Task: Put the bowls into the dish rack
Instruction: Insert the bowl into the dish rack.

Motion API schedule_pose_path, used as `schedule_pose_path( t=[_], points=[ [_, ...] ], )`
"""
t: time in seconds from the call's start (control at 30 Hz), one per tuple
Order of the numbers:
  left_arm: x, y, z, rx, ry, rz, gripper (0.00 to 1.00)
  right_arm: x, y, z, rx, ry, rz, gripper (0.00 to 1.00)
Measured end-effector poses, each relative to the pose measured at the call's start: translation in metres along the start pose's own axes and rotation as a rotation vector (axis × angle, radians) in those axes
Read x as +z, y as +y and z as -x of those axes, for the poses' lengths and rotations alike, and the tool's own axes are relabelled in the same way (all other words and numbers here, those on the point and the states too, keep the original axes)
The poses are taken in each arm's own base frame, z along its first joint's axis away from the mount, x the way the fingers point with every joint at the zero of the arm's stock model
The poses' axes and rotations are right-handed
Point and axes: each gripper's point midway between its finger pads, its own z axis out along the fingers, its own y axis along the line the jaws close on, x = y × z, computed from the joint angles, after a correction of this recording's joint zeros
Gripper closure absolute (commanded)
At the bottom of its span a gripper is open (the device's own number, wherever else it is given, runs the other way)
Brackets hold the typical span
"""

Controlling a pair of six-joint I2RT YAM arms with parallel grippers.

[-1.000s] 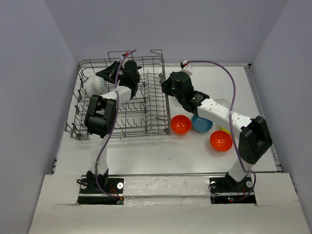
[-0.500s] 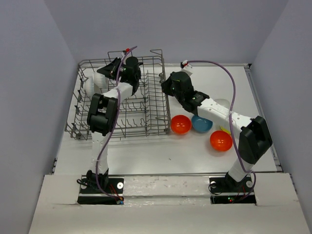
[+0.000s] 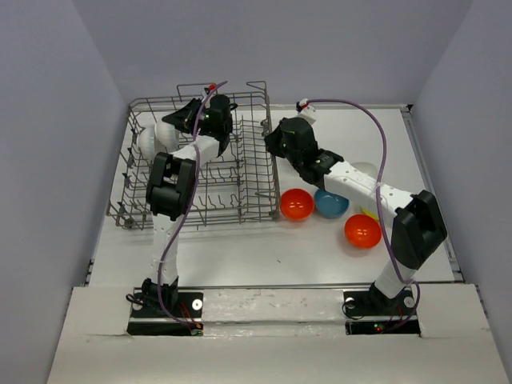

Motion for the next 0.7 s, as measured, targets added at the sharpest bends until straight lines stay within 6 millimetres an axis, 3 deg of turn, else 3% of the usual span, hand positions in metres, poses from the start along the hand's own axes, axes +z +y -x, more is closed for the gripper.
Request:
schedule_pose_path(
  t=[0.47,0.7],
  points=[
    [0.001,0.0,0.001,-0.003,-0.003,-0.002,1.0,0.0,0.0,0.0,-0.003,0.0,0.0,0.99],
    [0.001,-0.011,0.005,0.017,-0.019,-0.007,1.0,0.0,0.0,0.0,-0.003,0.0,0.0,0.99]
  ],
)
